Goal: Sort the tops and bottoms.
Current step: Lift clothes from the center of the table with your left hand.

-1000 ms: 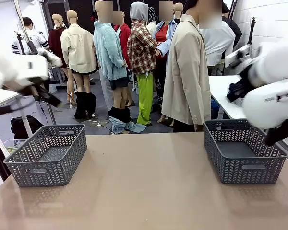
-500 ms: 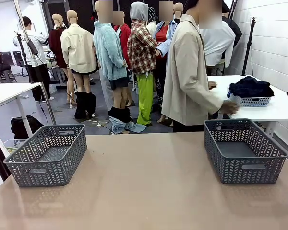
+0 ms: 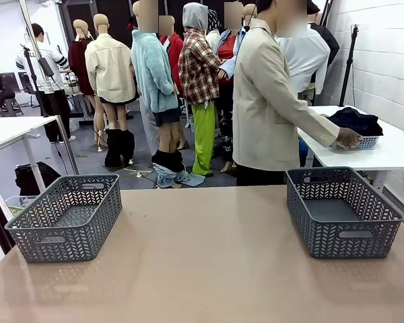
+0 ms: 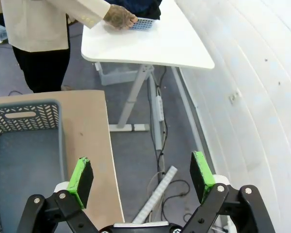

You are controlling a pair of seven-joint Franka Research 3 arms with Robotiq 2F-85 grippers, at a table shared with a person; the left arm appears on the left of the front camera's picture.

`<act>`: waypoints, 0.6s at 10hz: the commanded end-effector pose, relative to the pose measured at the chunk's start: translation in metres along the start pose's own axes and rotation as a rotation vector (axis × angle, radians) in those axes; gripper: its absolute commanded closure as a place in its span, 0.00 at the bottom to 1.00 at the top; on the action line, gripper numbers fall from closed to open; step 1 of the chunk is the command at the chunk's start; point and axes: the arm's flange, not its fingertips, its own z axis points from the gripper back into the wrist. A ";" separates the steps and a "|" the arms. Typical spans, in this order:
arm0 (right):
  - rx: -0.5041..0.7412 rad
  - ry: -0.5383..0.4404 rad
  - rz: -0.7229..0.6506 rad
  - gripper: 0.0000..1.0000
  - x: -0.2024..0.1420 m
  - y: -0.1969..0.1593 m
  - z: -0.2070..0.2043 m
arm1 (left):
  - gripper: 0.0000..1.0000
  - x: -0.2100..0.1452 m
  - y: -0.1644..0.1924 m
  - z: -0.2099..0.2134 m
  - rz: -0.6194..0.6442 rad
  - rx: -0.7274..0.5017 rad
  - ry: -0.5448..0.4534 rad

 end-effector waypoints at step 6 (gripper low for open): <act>0.001 0.000 0.011 0.00 0.002 0.001 0.001 | 0.00 -0.001 0.001 0.000 0.010 0.013 0.004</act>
